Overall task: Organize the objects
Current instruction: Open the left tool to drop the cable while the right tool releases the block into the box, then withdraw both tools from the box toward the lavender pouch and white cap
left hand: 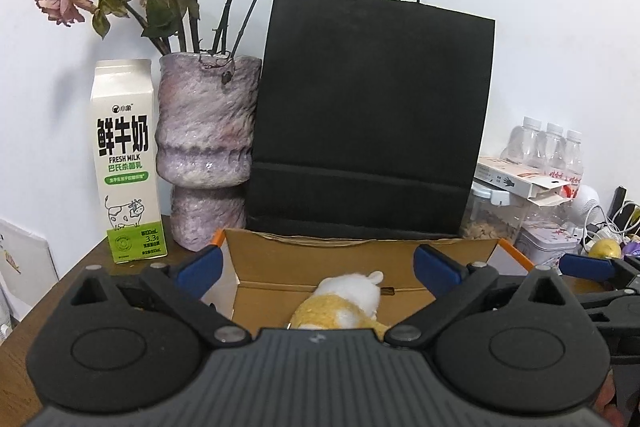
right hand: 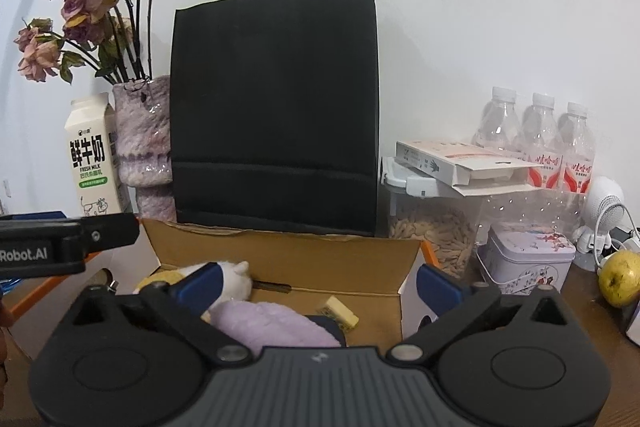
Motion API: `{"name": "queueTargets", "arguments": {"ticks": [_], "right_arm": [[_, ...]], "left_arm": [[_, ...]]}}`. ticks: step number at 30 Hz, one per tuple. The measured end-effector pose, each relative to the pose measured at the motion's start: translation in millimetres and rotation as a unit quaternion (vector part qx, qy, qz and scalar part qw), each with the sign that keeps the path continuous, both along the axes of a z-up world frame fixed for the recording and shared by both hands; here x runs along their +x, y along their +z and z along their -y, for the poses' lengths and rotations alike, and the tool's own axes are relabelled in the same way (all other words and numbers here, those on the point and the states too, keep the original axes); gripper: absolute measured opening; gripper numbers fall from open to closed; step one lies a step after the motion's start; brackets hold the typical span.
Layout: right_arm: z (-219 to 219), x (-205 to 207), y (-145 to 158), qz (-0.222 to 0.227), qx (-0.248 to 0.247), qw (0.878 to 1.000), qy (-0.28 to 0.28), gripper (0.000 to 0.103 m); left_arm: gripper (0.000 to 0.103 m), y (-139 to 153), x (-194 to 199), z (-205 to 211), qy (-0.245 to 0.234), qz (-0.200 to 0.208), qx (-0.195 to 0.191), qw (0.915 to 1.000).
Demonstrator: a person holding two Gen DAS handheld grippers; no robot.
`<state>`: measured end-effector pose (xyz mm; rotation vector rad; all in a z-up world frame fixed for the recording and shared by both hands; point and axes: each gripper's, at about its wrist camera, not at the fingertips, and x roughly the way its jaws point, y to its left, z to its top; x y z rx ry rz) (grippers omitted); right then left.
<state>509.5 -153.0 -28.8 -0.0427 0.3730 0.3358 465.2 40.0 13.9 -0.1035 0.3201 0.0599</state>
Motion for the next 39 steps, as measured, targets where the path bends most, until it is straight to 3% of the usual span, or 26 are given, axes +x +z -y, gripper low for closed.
{"name": "queueTargets", "arguments": {"ticks": [19,39], "right_arm": [[-3,-11,-1,0.003,-0.004,1.000,0.006,0.103],[5,-80,-3,0.018,-0.030,0.999,0.031,0.103]], "left_arm": [[0.103,-1,-9,-1,0.005,-0.002,0.007,1.0000],[0.103,-9,-81,-9,0.006,-0.015,0.009,0.9998]]}}
